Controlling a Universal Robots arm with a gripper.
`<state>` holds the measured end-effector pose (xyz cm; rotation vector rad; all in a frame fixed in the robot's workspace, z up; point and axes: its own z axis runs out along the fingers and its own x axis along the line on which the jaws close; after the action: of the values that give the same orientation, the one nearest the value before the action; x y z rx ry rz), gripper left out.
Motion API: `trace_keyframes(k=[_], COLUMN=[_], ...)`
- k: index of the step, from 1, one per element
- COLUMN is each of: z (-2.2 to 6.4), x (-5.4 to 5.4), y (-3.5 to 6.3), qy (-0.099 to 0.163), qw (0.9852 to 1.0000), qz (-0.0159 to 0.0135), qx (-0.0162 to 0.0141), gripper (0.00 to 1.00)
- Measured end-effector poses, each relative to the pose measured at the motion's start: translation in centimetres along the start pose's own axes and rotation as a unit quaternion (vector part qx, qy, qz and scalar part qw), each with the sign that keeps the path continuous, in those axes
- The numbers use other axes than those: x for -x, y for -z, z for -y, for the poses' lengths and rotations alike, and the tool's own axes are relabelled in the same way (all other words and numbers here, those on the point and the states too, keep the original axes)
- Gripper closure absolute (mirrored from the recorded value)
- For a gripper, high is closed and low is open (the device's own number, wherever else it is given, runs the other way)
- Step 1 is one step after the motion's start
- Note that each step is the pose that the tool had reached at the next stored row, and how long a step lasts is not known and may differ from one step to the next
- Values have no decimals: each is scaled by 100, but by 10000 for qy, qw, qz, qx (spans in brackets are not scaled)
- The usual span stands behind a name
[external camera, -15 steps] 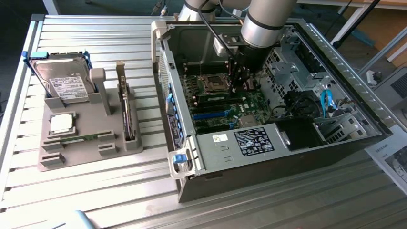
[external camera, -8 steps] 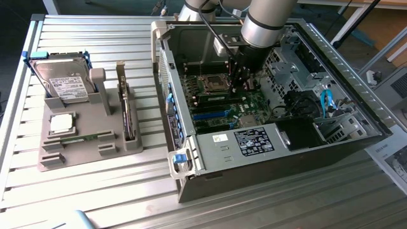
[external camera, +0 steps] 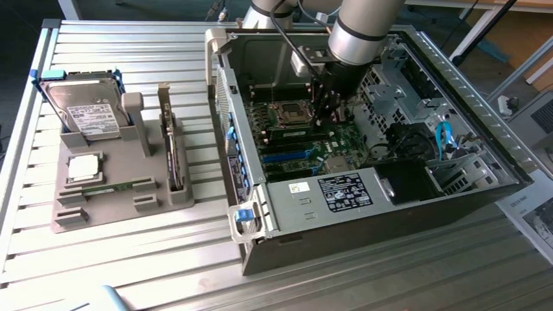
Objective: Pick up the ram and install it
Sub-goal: 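Insert the ram into the slot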
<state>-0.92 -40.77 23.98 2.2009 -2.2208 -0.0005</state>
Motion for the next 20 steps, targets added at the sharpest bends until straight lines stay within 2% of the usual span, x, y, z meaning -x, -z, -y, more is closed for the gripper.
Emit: trace_keyframes(k=[20], z=[0], x=[1], y=[-42], qy=[0], qw=[10000], qz=[0], qx=[-10], gripper=[88])
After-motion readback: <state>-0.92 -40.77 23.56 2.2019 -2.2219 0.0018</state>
